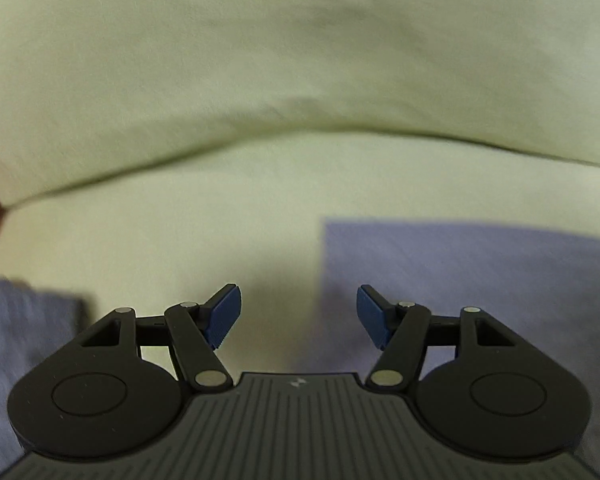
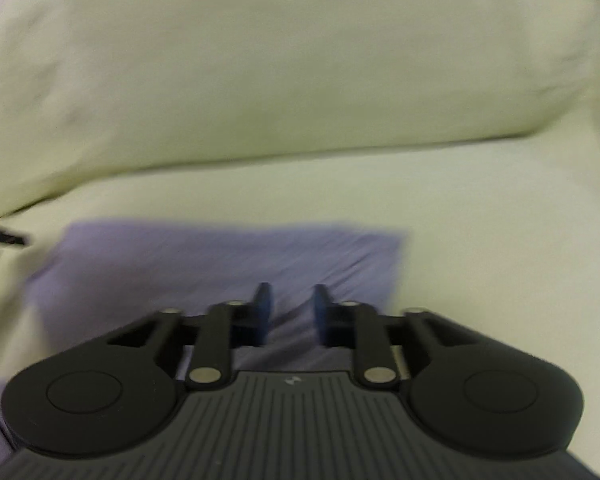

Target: Fold clothes

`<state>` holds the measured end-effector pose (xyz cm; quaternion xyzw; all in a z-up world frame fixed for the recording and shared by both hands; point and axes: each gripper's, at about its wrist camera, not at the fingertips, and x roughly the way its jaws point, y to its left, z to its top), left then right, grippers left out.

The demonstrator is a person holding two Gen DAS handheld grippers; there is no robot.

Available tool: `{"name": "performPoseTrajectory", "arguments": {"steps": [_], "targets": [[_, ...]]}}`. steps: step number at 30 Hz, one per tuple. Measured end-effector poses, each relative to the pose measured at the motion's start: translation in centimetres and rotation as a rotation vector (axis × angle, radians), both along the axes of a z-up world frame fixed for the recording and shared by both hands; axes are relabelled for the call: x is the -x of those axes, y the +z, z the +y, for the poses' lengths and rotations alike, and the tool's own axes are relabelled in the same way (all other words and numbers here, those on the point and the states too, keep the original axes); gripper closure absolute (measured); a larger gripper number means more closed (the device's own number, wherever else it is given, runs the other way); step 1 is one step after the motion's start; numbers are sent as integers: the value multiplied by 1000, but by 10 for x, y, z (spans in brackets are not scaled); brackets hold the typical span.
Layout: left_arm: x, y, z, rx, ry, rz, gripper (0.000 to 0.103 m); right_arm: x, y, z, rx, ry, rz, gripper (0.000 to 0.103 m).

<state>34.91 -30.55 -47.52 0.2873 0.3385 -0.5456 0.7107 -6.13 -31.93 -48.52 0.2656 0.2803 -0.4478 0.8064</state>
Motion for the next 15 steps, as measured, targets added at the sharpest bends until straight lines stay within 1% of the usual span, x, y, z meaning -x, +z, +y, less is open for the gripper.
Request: {"name": "performPoseTrajectory", "arguments": {"steps": [2,3,4,5,6,7,9,10,11,12,14,15], "targets": [[15,-9,4,-21,-37,-13,37,-14,-10,13,-19,79,15,97],[21,-18,3,-49,-50,-28,37,-18,-15,16,-36,106,20,97],[23,-28,2,-73,-55,-56,35,-20,-18,18,-43,118,20,97],[22,-33,1,-81,-53,-77,29,-18,-23,18,-38,114,23,98],[14,-35,2,-80,-19,-98,29,-15,-25,19,-28,97,30,102],[5,-37,3,-79,19,-118,29,-7,-24,13,-20,54,48,102],[-19,-38,5,-112,108,-110,29,8,-19,7,-19,-50,106,102],[-33,-33,12,-98,139,-62,31,16,-15,5,-25,-88,114,102],[-38,-29,15,-92,163,-46,36,23,-10,7,-16,-114,113,101],[-40,-16,19,-74,215,-50,36,24,-5,11,-1,-116,108,92],[-34,-3,23,-34,206,-17,35,24,2,21,30,-106,94,92],[-22,5,25,-9,182,20,35,21,4,26,25,-96,82,92]]}}
